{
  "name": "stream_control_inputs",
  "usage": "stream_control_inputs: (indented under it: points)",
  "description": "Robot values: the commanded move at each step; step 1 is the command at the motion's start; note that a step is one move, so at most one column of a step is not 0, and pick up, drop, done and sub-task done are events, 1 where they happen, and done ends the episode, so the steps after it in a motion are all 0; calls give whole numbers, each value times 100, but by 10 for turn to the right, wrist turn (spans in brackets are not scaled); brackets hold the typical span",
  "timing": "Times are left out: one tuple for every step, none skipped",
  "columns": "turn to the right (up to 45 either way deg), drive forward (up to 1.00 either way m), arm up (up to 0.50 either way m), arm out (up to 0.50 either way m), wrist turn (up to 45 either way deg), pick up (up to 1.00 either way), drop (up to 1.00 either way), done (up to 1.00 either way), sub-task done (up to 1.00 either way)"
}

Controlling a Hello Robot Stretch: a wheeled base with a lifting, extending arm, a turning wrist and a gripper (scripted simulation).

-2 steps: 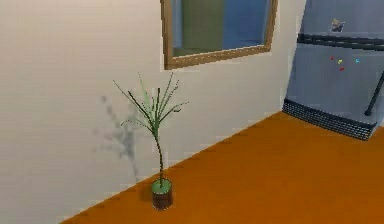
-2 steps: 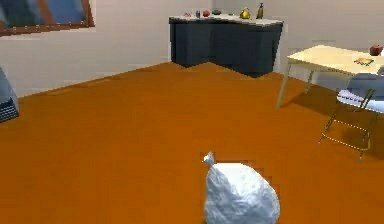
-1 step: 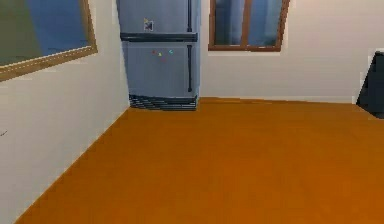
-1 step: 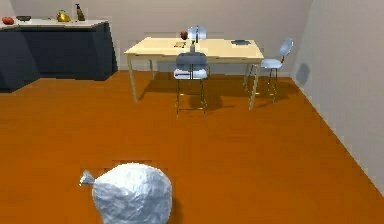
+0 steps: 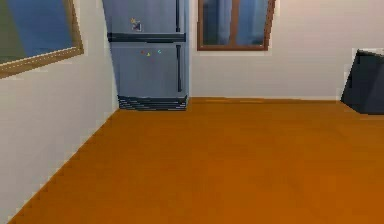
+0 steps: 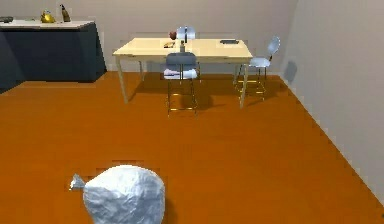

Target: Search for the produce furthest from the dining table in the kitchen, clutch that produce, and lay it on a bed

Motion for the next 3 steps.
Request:
stream_control_inputs:
  points:
    - [-180, 0, 0, 0, 0, 0, 0, 0, 0]
    - [0, 10, 0, 0, 0, 0, 0, 0, 0]
    - [180, 0, 0, 0, 0, 0, 0, 0, 0]
